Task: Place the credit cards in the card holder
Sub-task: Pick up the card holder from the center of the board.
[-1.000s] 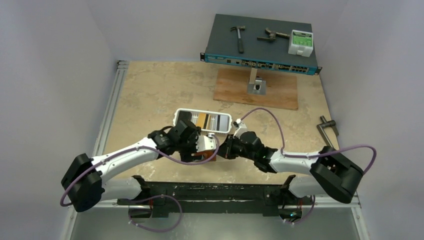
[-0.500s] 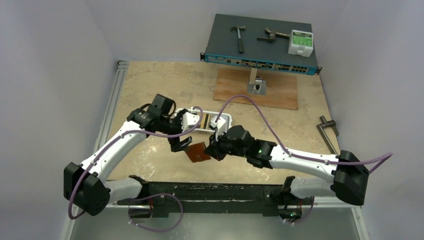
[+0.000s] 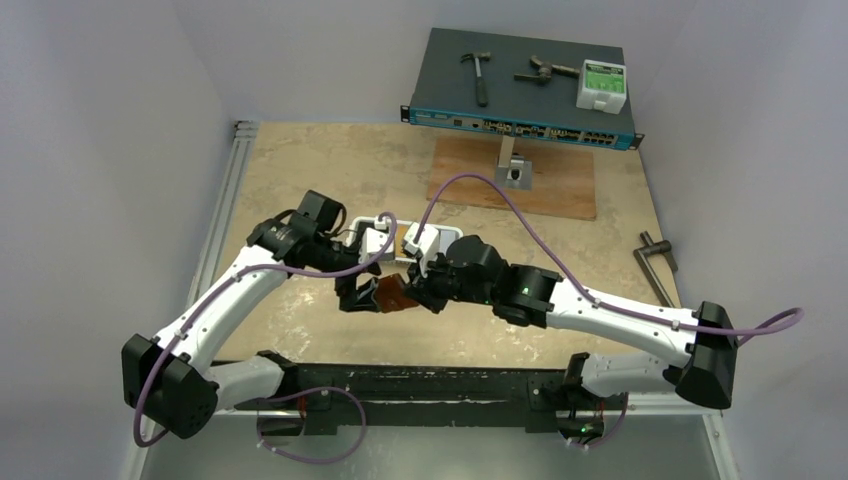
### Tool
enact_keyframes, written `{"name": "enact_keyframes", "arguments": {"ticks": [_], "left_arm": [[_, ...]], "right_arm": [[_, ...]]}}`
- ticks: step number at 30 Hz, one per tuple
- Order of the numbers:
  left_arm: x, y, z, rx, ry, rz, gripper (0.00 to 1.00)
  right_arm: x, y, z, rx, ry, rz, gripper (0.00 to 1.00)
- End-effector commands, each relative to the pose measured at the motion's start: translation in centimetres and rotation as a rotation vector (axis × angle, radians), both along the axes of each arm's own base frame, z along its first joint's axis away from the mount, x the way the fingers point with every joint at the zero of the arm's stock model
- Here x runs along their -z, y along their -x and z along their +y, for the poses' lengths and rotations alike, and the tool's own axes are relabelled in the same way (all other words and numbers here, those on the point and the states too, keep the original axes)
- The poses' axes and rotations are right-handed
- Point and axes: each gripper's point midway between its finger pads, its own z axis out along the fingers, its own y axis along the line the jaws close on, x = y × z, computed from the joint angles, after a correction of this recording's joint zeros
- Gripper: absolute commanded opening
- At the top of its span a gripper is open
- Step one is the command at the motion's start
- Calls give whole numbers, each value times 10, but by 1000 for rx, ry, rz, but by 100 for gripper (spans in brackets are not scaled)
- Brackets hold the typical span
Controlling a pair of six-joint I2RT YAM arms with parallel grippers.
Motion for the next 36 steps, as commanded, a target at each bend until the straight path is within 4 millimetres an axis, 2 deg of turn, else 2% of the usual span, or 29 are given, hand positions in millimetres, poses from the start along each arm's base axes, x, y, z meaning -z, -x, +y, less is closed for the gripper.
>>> {"name": "enact_keyframes", "arguments": {"ticks": [1, 4, 6, 9, 10, 12, 14, 17, 18, 19, 23, 26, 31, 33, 36], "left_arm": [[-24, 7, -9, 23, 110, 17, 79], [-32, 15, -8, 34, 131, 30, 58], [-40, 22, -8, 42, 150, 38, 40], [-46, 30, -6, 35, 163, 50, 3], [-48, 31, -5, 18, 161, 52, 0], [-51, 28, -4, -42, 159, 61, 0], [-55, 23, -3, -128, 163, 73, 0], [-61, 7, 4, -322, 158, 64, 0], [-65, 3, 8, -387, 155, 56, 0], [-70, 0, 12, -444, 147, 54, 0], [-94, -7, 26, -631, 187, 31, 0], [-110, -10, 34, -695, 221, -24, 0], [-122, -27, 47, -839, 234, -70, 0], [-125, -28, 43, -878, 263, -12, 0], [-131, -27, 33, -907, 302, 98, 0]], "right_arm": [[-33, 0, 5, -41, -21, -82, 0], [-41, -4, 5, -35, -14, -112, 0], [-45, -8, 6, -29, -4, -130, 0], [-56, -19, 8, 9, -5, -165, 0], [-60, -25, 8, 40, -10, -179, 0], [-75, -38, 7, 118, -37, -205, 0], [-89, -52, -1, 247, -81, -196, 9], [-106, -67, -23, 425, -133, -198, 47], [-110, -68, -29, 457, -155, -187, 56], [-112, -67, -33, 490, -183, -162, 61], [-115, -55, -36, 535, -311, -10, 61], [-109, -44, -22, 511, -377, 118, 56], [-92, -29, 6, 448, -444, 276, 51], [-96, -27, 12, 435, -479, 260, 51], [-102, -30, 12, 460, -436, 130, 52]]}}
